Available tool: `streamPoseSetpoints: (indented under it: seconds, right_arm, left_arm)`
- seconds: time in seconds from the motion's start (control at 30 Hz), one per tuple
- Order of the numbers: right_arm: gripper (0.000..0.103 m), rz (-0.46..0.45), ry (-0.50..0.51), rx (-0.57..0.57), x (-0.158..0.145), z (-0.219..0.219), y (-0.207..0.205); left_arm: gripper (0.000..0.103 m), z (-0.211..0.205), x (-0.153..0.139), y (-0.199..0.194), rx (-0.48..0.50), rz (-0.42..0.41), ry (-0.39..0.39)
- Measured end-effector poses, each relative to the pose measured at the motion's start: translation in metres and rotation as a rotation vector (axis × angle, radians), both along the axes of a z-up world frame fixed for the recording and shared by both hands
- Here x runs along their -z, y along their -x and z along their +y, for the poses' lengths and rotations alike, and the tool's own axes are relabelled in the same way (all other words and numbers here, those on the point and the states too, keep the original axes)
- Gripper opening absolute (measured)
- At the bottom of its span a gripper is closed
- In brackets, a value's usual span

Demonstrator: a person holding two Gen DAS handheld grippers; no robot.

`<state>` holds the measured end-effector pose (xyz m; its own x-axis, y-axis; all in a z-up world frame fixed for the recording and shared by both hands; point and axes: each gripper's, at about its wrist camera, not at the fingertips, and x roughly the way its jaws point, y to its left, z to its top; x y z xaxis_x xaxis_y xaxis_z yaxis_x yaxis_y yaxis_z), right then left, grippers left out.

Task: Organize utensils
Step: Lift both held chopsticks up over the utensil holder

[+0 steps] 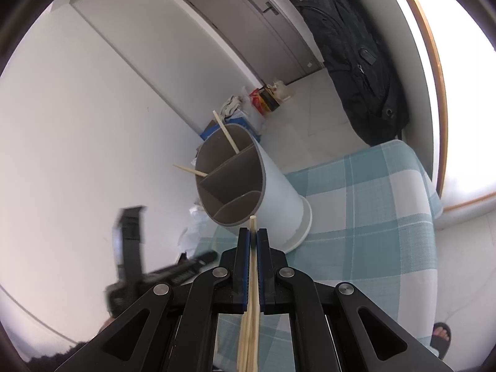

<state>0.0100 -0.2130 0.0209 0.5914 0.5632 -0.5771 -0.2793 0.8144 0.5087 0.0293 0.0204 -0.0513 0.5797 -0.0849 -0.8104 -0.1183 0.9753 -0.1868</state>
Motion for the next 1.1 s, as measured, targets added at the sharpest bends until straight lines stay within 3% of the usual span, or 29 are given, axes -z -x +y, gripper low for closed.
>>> streamPoseSetpoints:
  seconds: [0.13, 0.4, 0.6, 1.1]
  right_arm:
    - [0.004, -0.024, 0.013, -0.008, -0.001, 0.005, 0.004]
    - [0.003, -0.116, 0.074, -0.042, -0.008, 0.021, 0.02]
    - [0.003, -0.149, 0.084, -0.046, -0.01, 0.027, 0.027]
    - [0.003, -0.218, 0.097, -0.055, -0.027, 0.04, 0.038]
  left_arm:
    - [0.002, -0.003, -0.019, 0.018, 0.003, -0.112, -0.007]
    - [0.002, 0.01, -0.028, 0.028, 0.005, -0.209, 0.018]
    - [0.002, 0.015, -0.033, 0.038, -0.007, -0.241, 0.059]
    - [0.001, 0.003, -0.054, 0.055, 0.06, -0.278, -0.002]
